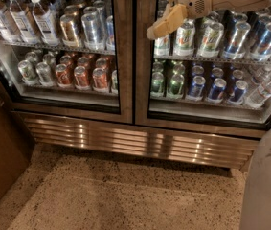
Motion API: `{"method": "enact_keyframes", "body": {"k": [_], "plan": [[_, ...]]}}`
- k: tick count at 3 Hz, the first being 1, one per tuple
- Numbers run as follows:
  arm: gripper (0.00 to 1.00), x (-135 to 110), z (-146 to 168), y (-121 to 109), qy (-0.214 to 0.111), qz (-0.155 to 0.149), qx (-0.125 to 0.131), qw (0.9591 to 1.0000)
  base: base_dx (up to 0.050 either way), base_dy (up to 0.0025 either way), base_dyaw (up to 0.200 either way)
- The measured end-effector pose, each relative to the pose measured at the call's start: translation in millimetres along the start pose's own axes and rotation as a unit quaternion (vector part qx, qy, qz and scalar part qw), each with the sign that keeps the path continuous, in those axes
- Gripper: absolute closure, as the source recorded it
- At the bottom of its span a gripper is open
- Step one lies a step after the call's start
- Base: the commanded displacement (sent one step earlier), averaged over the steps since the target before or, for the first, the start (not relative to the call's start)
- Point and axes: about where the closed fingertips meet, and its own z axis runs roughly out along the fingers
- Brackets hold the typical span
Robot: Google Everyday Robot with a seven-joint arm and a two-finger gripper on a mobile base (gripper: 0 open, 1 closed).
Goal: Open right fridge door
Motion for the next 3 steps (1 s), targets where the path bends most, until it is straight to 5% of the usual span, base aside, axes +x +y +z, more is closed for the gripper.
{"method": "enact_keyframes", "body": {"k": [1, 2, 3], "plan": [[0.00, 0.0, 0.0, 0.0, 0.000, 0.000, 0.000, 1.0000, 0.000, -0.00002, 0.186], [0.00, 0.0, 0.1, 0.0, 0.000, 0.000, 0.000, 1.0000, -0.020, -0.00186, 0.184], [0.00, 0.1, -0.2, 0.1, 0.000, 0.000, 0.000, 1.0000, 0.000, 0.00000, 0.000]]}}
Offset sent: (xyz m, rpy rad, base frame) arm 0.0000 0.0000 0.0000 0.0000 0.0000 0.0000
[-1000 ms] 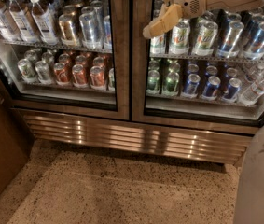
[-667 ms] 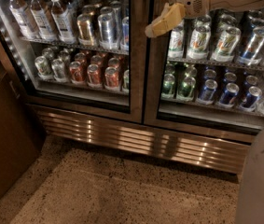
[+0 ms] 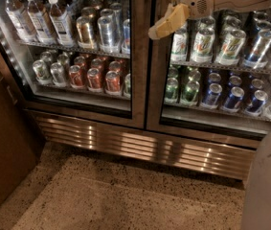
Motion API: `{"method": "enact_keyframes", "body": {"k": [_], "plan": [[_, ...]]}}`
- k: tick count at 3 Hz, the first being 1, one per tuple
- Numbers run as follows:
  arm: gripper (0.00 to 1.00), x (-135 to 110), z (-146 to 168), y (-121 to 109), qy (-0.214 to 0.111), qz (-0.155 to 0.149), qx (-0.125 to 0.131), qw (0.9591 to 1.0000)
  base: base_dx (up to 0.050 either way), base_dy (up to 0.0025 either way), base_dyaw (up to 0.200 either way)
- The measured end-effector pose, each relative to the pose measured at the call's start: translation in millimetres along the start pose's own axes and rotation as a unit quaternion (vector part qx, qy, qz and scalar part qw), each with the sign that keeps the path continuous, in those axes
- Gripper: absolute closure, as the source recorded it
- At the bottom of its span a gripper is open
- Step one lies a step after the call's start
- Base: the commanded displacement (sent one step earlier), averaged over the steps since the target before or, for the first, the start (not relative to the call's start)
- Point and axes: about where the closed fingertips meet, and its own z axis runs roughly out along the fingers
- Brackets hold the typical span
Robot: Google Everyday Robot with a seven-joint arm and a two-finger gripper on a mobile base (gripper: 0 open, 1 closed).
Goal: Open right fridge door
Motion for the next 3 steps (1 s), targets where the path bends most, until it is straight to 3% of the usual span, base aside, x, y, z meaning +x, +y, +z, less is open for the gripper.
{"method": "enact_keyframes", "body": {"k": [1, 3], "plan": [[0.18, 3, -9, 2, 0.000, 0.000, 0.000, 1.0000, 0.000, 0.00000, 0.000], [0.65, 3, -24, -10, 0.000, 0.000, 0.000, 1.0000, 0.000, 0.00000, 0.000]]}}
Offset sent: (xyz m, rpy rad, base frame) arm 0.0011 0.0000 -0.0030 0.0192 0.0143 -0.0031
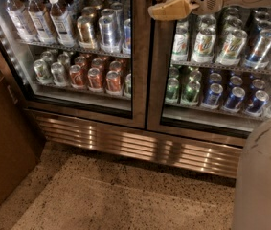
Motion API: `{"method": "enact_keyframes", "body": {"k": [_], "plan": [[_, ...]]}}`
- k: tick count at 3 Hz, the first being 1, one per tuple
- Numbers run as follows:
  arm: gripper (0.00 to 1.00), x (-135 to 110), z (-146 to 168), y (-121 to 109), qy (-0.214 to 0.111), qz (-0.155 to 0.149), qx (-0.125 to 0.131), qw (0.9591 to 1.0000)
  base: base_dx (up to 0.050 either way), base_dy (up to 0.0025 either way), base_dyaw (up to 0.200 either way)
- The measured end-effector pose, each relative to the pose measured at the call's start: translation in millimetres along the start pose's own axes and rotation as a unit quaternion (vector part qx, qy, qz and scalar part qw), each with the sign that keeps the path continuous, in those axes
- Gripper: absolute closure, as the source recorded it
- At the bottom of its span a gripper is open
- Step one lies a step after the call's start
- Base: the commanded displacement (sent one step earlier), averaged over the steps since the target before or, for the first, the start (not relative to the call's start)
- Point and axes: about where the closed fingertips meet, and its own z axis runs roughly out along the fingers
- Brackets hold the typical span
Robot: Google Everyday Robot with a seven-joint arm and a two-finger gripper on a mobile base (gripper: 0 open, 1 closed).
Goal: Open right fridge door
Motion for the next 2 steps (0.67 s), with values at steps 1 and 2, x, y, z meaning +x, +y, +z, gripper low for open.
{"method": "enact_keyframes", "body": {"k": [1, 2], "plan": [[0.89, 1, -6, -7, 0.000, 0.000, 0.000, 1.0000, 0.000, 0.00000, 0.000], [1.00, 10, -1, -33, 0.000, 0.000, 0.000, 1.0000, 0.000, 0.00000, 0.000]]}}
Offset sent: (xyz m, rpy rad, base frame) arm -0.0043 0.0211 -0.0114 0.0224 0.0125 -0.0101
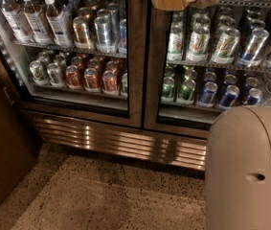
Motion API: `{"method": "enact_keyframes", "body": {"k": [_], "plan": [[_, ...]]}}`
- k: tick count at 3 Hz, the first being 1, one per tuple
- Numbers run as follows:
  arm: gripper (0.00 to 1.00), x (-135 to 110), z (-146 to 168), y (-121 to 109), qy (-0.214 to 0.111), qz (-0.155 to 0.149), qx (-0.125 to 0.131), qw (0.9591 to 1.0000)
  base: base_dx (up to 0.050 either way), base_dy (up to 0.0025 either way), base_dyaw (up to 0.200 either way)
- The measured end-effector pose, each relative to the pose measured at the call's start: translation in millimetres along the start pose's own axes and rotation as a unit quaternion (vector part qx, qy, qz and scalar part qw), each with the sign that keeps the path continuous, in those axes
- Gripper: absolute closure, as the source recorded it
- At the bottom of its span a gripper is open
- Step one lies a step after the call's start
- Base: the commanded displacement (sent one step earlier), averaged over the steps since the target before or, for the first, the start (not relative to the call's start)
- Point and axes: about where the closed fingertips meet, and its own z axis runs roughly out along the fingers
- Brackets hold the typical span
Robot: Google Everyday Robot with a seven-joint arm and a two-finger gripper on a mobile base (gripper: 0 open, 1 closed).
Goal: Open right fridge door
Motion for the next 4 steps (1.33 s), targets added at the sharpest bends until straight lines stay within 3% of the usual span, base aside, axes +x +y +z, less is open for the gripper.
{"method": "enact_keyframes", "body": {"k": [3, 4], "plan": [[1.00, -1, 20, -16, 0.000, 0.000, 0.000, 1.0000, 0.000, 0.00000, 0.000], [1.00, -7, 41, -23, 0.000, 0.000, 0.001, 1.0000, 0.000, -0.00016, -0.196]]}}
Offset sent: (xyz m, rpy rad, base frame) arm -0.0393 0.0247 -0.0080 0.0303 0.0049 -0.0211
